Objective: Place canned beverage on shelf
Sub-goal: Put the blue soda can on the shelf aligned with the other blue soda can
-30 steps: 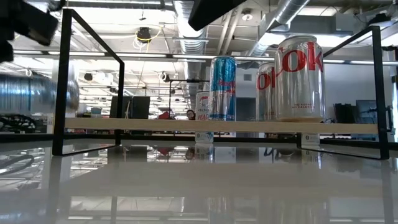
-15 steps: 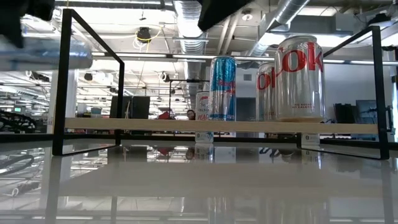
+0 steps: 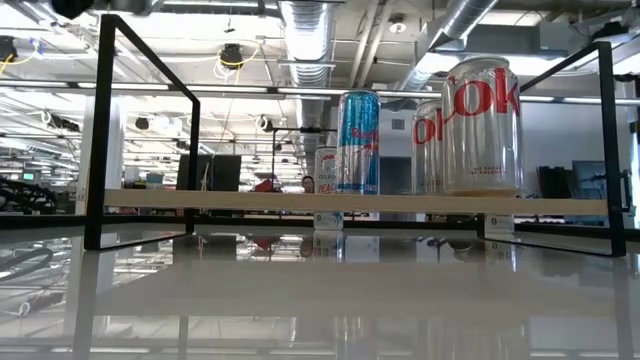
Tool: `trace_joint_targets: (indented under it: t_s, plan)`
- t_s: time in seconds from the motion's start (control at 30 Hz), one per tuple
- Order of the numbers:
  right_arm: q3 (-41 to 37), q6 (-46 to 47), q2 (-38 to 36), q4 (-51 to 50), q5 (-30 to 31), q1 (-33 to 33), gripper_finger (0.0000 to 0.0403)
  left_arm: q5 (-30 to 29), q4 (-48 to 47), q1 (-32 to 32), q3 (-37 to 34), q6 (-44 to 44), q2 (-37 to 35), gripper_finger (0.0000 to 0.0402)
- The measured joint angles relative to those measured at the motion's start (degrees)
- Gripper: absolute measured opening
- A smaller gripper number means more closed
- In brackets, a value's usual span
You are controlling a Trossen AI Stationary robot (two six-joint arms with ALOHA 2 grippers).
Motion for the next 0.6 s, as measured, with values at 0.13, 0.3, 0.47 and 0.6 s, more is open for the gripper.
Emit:
trace_joint_targets:
  t_s: [0.13, 0.3, 0.47, 0.6]
  plan:
    - [-6.3, 1.2, -6.9, 0.1, 0.0, 2.6, 0.0024, 2.5, 8.2, 2.6, 0.9, 10.8, 1.4, 0.0205]
    - [-24.3, 7.9, -17.4, 16.8, 0.1, 7.1, 0.0024, 7.9, 17.7, 6.9, 0.8, 19.7, 6.6, 0.0206]
    - [-39.0, 10.5, -18.5, 36.9, 4.2, 10.7, 0.0024, 16.4, 26.4, 13.3, 0.7, 26.6, 12.6, 0.0206]
    - [-37.6, 10.0, -12.4, 41.3, 4.7, 7.6, 0.0024, 22.2, 32.7, 19.3, 0.8, 30.0, 14.6, 0.0206]
